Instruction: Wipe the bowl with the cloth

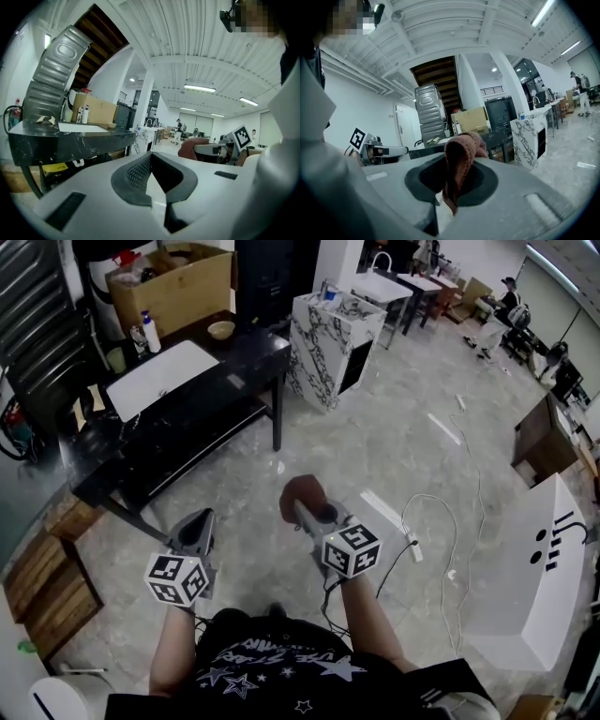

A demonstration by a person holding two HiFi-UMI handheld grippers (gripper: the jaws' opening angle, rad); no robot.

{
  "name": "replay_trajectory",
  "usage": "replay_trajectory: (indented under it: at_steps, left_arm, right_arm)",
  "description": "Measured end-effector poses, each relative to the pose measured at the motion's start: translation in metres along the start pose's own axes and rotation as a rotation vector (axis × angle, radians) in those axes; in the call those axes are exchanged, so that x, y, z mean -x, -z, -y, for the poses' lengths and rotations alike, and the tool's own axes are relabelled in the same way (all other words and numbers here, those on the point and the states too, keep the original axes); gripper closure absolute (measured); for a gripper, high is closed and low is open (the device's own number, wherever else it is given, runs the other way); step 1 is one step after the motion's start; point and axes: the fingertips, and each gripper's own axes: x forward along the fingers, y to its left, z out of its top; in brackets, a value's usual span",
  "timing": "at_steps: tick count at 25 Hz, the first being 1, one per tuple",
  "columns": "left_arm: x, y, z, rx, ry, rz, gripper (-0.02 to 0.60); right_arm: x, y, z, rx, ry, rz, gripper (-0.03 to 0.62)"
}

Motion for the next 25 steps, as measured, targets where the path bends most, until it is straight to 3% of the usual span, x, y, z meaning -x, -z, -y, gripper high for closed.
replay_trajectory:
  at_steps: [6, 13, 18, 25]
  left_arm:
    - [-0.023, -0.007, -0.003, 0.013, 0.018, -0.002, 0.572]
    - [-0.08, -0.02, -0.041, 0.037, 0.046, 0.01, 0.572]
    - [-0.139, -0.049, -0.08, 0.036, 0.072, 0.034, 0.574]
    - [-0.232, -0.081, -0.144, 0.064, 0.093, -0.002, 0.574]
  right_arm:
    - [-0.01, 0.009, 0.018, -0.027, 0.005, -0.031, 0.546]
    - [-0.046, 0.011, 0.056, -0.019, 0.047, -0.067, 0.546]
    - [-0.097, -0.012, 0.097, 0.012, 0.074, -0.071, 0.546]
    - [-0.175, -0.054, 0.153, 0.032, 0.115, -0.061, 0.546]
